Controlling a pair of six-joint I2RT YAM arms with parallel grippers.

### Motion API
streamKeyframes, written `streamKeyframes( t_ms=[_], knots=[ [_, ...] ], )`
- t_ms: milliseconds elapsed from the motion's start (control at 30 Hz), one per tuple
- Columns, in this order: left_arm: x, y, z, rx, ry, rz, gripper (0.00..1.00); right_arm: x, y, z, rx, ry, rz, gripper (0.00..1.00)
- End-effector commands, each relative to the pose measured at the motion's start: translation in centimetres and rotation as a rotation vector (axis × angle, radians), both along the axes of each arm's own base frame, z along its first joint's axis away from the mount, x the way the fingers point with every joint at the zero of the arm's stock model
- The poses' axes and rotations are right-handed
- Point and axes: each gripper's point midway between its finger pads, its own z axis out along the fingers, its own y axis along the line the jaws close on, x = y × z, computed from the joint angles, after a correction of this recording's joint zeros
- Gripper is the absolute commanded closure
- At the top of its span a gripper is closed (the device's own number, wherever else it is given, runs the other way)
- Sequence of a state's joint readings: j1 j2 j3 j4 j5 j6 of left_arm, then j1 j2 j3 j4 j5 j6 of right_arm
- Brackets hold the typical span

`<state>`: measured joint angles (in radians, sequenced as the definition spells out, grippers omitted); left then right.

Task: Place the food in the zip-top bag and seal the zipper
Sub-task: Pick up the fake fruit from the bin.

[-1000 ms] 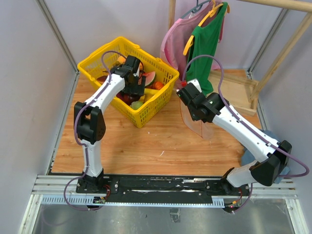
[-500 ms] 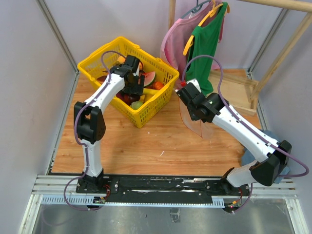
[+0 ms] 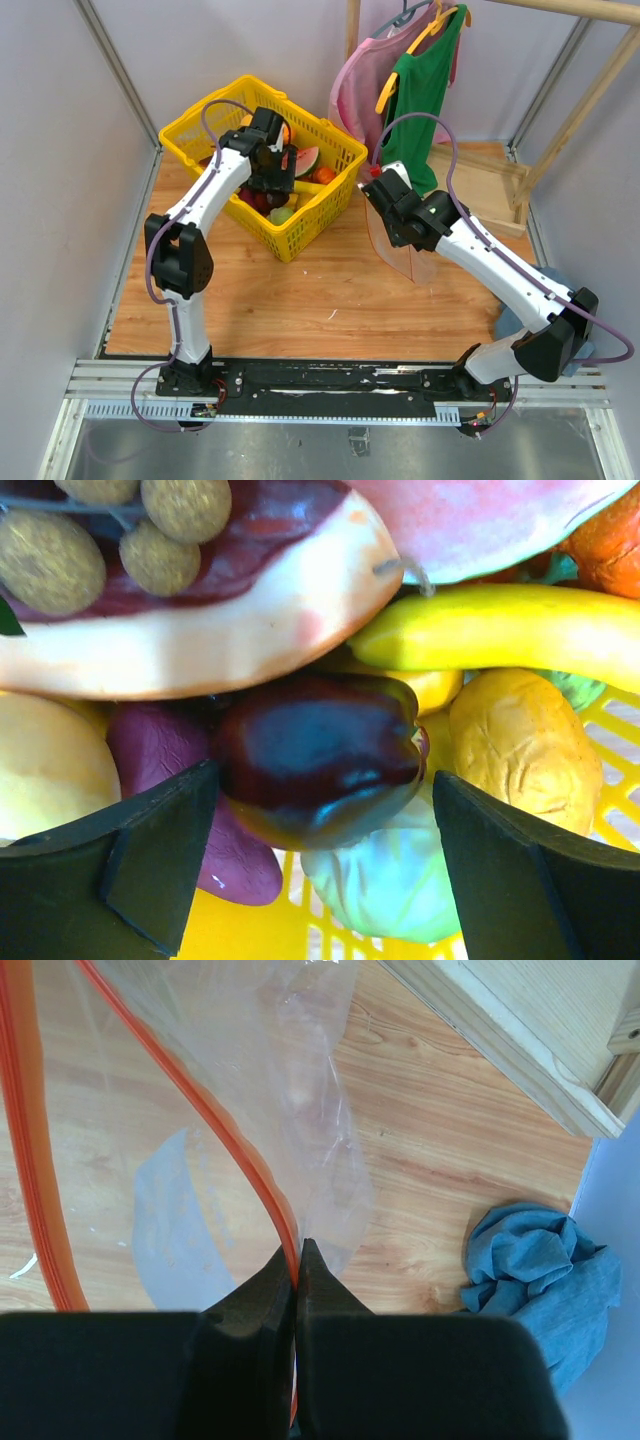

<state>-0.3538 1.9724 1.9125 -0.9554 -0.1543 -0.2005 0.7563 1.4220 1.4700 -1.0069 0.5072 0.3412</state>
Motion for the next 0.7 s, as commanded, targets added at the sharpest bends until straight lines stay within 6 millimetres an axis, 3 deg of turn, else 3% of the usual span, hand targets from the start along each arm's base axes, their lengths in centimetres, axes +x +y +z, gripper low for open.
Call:
streamKeyframes(
  t_ms=[0, 100, 467, 567, 667],
  knots=[
    [-2.0, 0.3, -0.4, 0.0, 0.063, 0.011, 0.06, 0.2, -0.2, -0.1, 0.004, -0.003, -0.005, 0.99],
    [-2.3, 0.2, -1.5, -0.004, 0.089, 0.014, 0.01, 0.2, -0.2, -0.1, 0.004, -0.003, -0.001, 0.99],
    [-2.4, -0.2, -6.1, 0.003, 0.165, 0.018, 0.01, 0.2, 0.3, -0.6, 0.022, 0.003, 0.016, 0.99],
    [-2.1, -0.6, -6.4, -0.016, 0.162, 0.018, 0.03, 0.2, 0.4, -0.6, 0.029, 0.004, 0.018, 0.99],
    [-1.8, -0.6, -5.0, -0.028, 0.122, 0.023, 0.13, 0.1, 0.3, -0.4, 0.035, -0.002, 0.017, 0.99]
  ],
)
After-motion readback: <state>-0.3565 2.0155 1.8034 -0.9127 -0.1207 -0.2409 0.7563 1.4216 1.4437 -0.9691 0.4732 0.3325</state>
